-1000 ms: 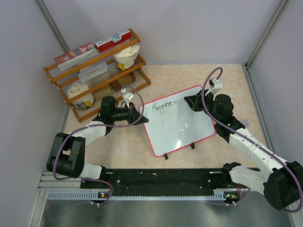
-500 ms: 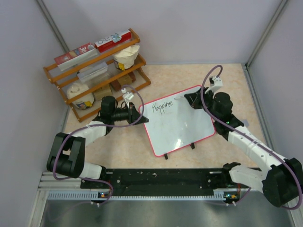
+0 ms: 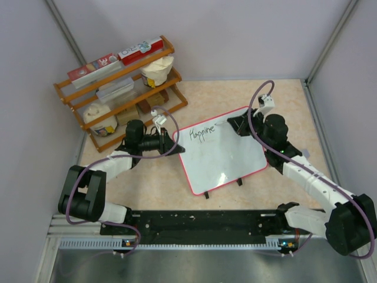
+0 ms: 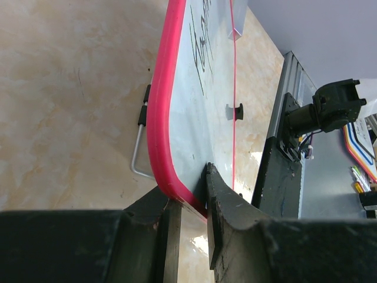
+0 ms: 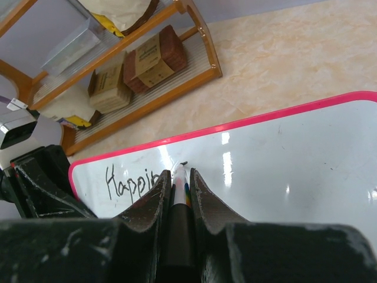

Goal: Write a sentence on the whiteboard

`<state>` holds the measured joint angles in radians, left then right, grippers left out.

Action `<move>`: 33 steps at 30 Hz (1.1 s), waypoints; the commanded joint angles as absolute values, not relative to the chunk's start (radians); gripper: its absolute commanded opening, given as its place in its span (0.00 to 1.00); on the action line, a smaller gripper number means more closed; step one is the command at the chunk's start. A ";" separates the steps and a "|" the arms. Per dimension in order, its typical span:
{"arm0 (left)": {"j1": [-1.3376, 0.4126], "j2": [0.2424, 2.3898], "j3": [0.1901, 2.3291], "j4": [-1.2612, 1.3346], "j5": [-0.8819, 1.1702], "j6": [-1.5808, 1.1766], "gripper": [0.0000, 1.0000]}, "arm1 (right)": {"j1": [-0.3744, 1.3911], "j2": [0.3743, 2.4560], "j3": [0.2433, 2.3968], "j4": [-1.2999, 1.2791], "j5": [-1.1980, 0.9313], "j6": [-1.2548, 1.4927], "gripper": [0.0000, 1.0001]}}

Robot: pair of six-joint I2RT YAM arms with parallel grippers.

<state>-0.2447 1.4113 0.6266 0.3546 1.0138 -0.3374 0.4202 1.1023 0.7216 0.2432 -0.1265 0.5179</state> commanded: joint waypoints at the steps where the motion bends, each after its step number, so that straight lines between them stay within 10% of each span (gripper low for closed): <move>1: -0.272 1.422 0.623 0.321 0.965 -0.193 0.00 | 0.407 1.104 0.755 0.245 -0.152 0.512 0.00; 33: -0.272 1.417 0.623 0.314 0.960 -0.190 0.00 | 0.393 1.034 0.666 0.221 -0.170 0.503 0.00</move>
